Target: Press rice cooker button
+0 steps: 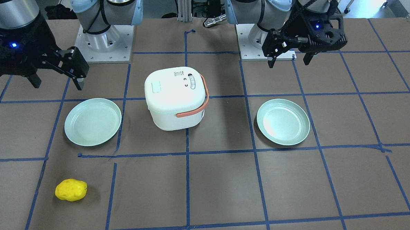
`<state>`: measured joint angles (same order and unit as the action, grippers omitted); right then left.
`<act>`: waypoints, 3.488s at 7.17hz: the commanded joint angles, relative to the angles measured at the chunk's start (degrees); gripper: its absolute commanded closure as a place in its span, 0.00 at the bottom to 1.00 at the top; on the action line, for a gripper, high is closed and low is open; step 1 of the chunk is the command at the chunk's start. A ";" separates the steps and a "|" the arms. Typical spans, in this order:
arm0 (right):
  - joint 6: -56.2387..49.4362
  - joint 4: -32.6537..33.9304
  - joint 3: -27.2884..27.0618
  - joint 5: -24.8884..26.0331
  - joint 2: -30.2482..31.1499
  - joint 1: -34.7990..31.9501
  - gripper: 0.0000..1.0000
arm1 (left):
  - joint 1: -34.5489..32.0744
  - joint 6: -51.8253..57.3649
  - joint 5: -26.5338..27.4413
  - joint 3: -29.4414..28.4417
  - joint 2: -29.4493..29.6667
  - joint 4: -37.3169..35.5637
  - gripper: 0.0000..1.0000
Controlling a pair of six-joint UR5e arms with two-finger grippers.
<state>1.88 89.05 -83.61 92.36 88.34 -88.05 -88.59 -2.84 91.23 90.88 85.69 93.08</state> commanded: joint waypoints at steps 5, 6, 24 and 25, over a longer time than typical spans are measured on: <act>8.92 3.56 -12.09 -4.12 2.63 -13.43 1.00 | 0.00 0.02 0.00 0.00 0.00 0.00 0.00; 9.19 5.94 -15.50 -4.21 2.01 -15.03 1.00 | 0.00 0.02 0.00 0.00 0.00 0.00 0.00; 0.16 -2.65 0.63 0.61 0.60 -0.38 0.00 | 0.00 0.02 0.00 0.00 0.00 0.00 0.00; -0.21 -2.65 0.98 0.54 0.69 0.51 0.00 | 0.00 -0.06 0.00 0.00 0.00 0.00 0.00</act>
<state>2.62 86.43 -83.36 92.31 88.95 -89.11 -88.59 -2.83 91.23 90.88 85.69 93.08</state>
